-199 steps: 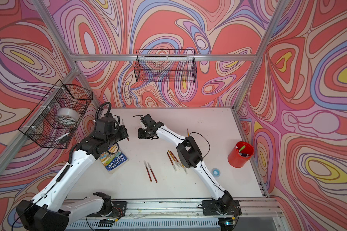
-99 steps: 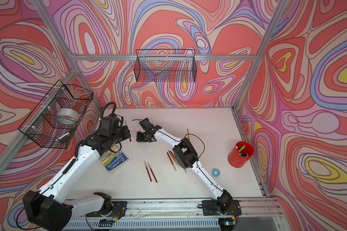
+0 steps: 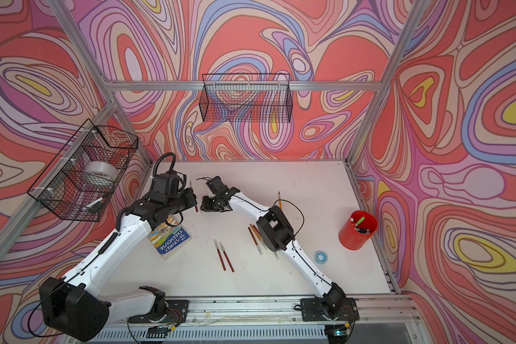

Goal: Remove protective caps from carving knives
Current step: Place the protective sleeve at the center of the board, then place the carving knife at the center of the board.

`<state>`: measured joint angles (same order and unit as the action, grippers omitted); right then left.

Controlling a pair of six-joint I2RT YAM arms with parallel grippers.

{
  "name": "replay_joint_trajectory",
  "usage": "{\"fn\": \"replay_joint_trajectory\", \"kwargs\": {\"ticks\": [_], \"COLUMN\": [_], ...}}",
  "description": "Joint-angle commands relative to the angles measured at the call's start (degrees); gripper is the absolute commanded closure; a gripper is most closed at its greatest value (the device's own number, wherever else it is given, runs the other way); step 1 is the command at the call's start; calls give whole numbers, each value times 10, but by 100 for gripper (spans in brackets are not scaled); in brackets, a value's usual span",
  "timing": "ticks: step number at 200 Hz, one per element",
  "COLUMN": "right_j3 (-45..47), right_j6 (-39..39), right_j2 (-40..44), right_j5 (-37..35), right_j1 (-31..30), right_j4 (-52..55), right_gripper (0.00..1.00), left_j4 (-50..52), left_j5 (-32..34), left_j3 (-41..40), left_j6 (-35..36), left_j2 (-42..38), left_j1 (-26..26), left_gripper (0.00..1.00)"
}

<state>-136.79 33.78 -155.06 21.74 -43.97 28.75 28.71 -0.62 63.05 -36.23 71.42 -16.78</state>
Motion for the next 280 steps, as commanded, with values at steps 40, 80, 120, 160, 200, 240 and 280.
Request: {"fn": "replay_joint_trajectory", "kwargs": {"ticks": [40,80,120,160,200,240,280], "right_j3": [39,75,241,358,475,585,654], "right_j6": [-2,-2,13,-11,-76,-96,-113], "right_j2": [28,74,205,324,451,556,607], "right_j5": [-13,-15,-36,-71,-215,-286,-325], "right_j1": [0,22,76,121,164,223,285], "right_j4": [0,-9,-92,-96,-43,-14,15], "right_gripper": [72,74,76,77,79,83,84], "left_j4": [-5,-2,8,6,-12,-9,6], "left_j5": [-10,-19,-30,-15,-44,-55,-68], "left_j3": [-7,0,35,103,167,256,363], "left_j6": [-6,-5,4,17,1,-8,-14], "left_j2": [-3,0,45,140,248,352,457], "left_j1": [3,3,-5,-65,-105,-153,-183], "left_gripper": [100,100,100,100,100,100,100]}}
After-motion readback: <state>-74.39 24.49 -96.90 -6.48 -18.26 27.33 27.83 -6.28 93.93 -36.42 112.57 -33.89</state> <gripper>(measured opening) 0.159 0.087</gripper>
